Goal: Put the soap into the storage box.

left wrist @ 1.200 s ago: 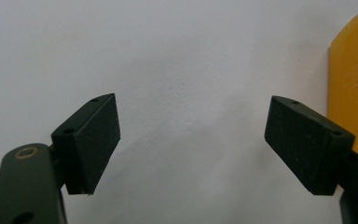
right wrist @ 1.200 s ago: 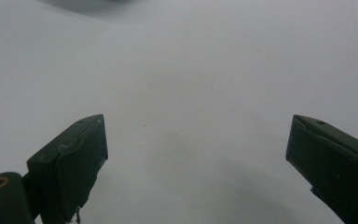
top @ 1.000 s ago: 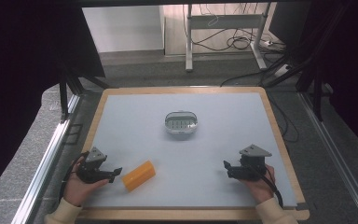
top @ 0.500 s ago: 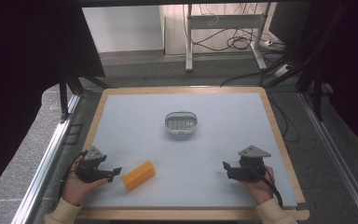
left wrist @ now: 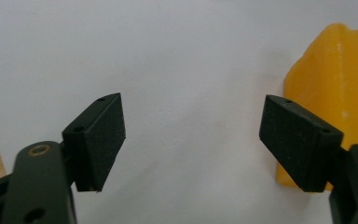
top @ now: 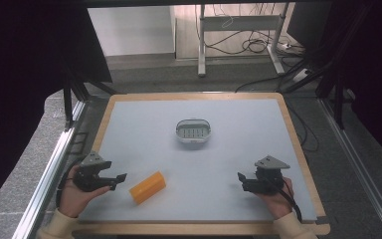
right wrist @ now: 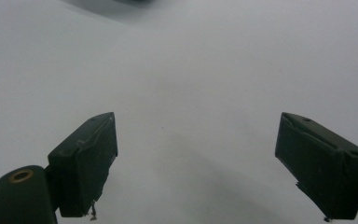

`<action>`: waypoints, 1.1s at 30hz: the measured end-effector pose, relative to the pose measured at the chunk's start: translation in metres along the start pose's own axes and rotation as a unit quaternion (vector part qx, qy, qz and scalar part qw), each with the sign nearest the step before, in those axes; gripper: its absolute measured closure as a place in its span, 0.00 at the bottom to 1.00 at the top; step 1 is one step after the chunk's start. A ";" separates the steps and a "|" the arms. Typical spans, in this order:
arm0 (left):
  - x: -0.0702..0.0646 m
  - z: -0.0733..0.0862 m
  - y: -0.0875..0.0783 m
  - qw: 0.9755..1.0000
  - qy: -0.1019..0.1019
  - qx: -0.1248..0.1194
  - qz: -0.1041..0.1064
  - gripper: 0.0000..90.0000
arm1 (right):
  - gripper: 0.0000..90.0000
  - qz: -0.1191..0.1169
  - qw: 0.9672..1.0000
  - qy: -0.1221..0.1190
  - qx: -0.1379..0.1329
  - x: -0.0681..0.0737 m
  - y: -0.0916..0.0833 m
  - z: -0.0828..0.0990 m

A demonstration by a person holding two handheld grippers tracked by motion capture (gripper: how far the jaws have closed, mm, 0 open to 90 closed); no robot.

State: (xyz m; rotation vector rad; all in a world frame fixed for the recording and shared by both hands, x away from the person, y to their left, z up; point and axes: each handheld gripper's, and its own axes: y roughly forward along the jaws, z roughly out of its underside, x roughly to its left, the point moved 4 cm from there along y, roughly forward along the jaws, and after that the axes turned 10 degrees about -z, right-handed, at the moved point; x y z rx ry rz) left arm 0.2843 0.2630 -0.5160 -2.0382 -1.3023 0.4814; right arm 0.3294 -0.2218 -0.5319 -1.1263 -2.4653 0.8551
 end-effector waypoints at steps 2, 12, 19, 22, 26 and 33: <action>0.000 -0.005 -0.006 1.000 -0.002 0.001 -0.005 0.30 | 0.15 -0.004 1.000 -0.001 0.002 0.000 0.001 0.000; -0.006 -0.027 -0.027 1.000 0.010 0.013 0.016 0.31 | 0.15 -0.005 1.000 -0.002 0.008 -0.001 0.002 0.002; -0.011 -0.033 -0.030 0.999 0.030 0.033 0.016 0.30 | 0.15 -0.004 1.000 -0.003 0.013 -0.001 0.004 0.003; -0.015 -0.039 -0.033 0.999 0.031 0.032 0.026 0.28 | 0.15 -0.006 1.000 0.000 0.014 -0.001 0.004 0.003; -0.017 -0.044 -0.034 0.998 0.035 0.031 0.033 0.28 | 0.15 -0.007 1.000 -0.002 0.014 0.000 0.005 0.003; -0.029 -0.055 -0.031 0.997 0.049 0.044 0.047 0.25 | 0.16 -0.011 1.000 -0.004 0.012 0.000 0.005 0.003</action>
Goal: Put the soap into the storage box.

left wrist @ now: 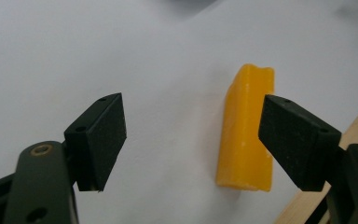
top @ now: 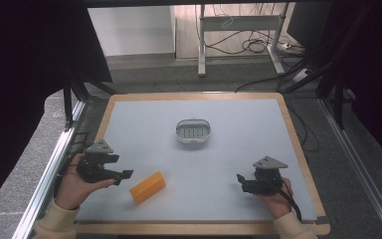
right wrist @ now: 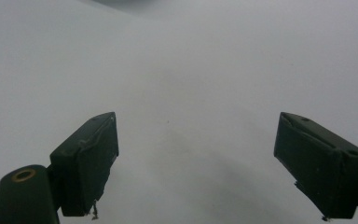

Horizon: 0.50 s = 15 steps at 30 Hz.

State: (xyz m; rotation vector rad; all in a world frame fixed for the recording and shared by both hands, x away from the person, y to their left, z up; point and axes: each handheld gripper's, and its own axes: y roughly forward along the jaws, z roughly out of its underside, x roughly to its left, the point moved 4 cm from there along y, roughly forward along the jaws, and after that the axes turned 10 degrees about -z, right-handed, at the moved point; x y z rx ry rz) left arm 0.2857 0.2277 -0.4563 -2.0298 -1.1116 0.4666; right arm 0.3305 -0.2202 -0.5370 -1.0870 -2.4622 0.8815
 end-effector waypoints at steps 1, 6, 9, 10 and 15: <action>-0.004 -0.002 0.000 1.000 0.005 0.000 0.004 0.25 | 0.16 -0.001 1.000 -0.001 0.000 0.000 0.000 0.000; -0.011 0.004 0.004 1.000 0.012 0.015 0.013 0.26 | 0.16 -0.001 1.000 -0.003 -0.001 0.000 0.000 0.000; -0.017 0.006 0.010 0.999 0.020 0.030 0.018 0.27 | 0.16 -0.006 1.000 -0.007 -0.005 0.000 0.000 -0.001; -0.017 0.006 0.010 0.999 0.020 0.030 0.018 0.27 | 0.16 -0.006 1.000 -0.007 -0.005 0.000 0.000 -0.001; -0.024 0.006 0.019 0.999 0.027 0.043 0.017 0.27 | 0.16 -0.005 1.000 -0.008 -0.004 0.000 0.000 0.000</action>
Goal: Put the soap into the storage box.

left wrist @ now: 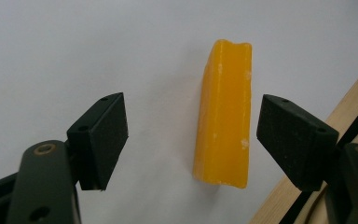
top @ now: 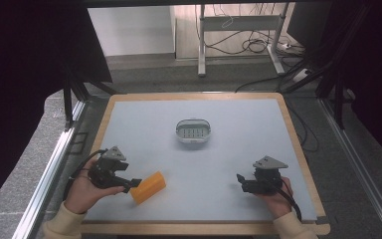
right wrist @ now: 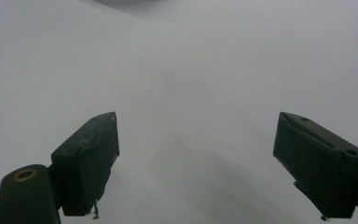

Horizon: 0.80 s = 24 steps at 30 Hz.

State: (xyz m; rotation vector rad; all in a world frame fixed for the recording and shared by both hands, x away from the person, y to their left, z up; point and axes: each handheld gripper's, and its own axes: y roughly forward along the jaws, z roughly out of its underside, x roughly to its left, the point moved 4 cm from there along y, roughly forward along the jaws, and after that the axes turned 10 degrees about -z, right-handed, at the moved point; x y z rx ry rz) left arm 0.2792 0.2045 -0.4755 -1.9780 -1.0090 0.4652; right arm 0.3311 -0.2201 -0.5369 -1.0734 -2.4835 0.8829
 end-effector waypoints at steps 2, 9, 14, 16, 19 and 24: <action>-0.002 0.000 0.004 1.000 0.002 0.008 -0.002 0.28 | 0.16 -0.003 1.000 -0.003 -0.003 0.000 0.000 0.000; -0.009 -0.002 0.010 1.000 0.009 0.014 0.004 0.28 | 0.16 -0.001 1.000 -0.006 0.001 0.001 0.000 0.000; -0.014 -0.004 0.014 1.000 0.020 0.015 0.001 0.30 | 0.16 0.000 1.000 -0.007 0.000 0.000 0.000 0.000; -0.017 -0.006 0.016 1.000 0.021 0.016 0.000 0.31 | 0.16 0.002 1.000 -0.012 0.000 0.000 0.001 0.000; -0.020 -0.007 0.020 1.000 0.022 0.019 0.000 0.32 | 0.16 0.003 1.000 -0.014 0.001 0.000 0.001 0.000; -0.025 -0.007 0.031 0.999 0.032 0.035 -0.006 0.33 | 0.16 0.006 1.000 -0.013 0.004 0.000 0.001 0.001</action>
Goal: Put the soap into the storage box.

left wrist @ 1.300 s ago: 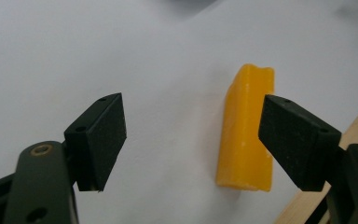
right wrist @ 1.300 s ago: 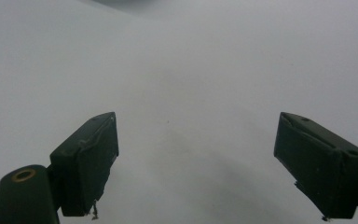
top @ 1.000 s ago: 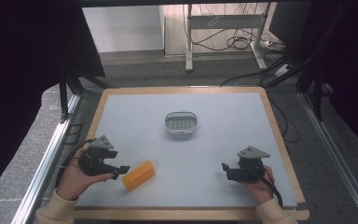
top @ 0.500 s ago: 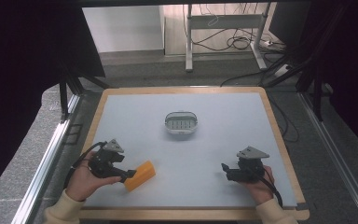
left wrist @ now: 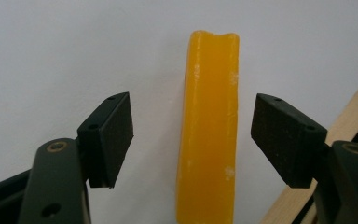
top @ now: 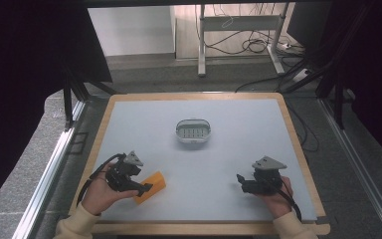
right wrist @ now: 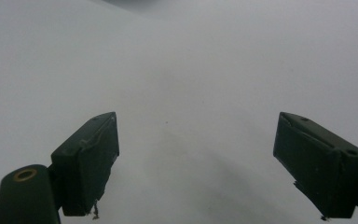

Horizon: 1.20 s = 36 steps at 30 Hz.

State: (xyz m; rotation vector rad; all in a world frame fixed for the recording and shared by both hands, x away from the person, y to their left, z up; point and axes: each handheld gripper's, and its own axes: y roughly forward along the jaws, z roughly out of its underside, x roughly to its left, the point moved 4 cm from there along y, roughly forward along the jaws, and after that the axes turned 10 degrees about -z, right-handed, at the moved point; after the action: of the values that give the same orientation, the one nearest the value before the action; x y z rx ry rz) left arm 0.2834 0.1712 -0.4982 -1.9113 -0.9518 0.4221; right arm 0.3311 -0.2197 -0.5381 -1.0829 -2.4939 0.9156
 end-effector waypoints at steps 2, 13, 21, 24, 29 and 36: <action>-0.001 0.000 0.002 1.000 0.002 0.005 0.000 0.33 | 0.16 0.000 1.000 0.000 0.001 0.000 0.000 0.000; -0.012 0.000 0.019 0.999 0.025 0.033 0.001 0.38 | 0.16 0.001 1.000 -0.008 -0.002 0.001 -0.001 -0.001; -0.015 -0.001 0.028 0.998 0.031 0.050 -0.007 0.40 | 0.16 0.004 1.000 -0.008 0.001 0.000 0.000 0.000; -0.017 -0.002 0.034 0.998 0.033 0.059 -0.016 0.42 | 0.16 0.005 1.000 -0.008 0.002 0.001 0.000 0.000; -0.016 -0.001 0.041 0.996 0.037 0.074 -0.017 0.45 | 0.16 0.006 1.000 -0.009 0.003 0.000 0.000 0.000; -0.016 0.001 0.045 0.996 0.039 0.084 -0.012 0.57 | 0.16 0.009 1.000 -0.010 -0.002 0.000 -0.001 0.000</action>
State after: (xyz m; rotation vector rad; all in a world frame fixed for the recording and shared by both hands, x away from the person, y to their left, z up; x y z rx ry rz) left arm 0.2920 0.1472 -0.5384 -1.7496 -0.8598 0.3970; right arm 0.3311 -0.2202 -0.5371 -1.1046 -2.5074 0.9312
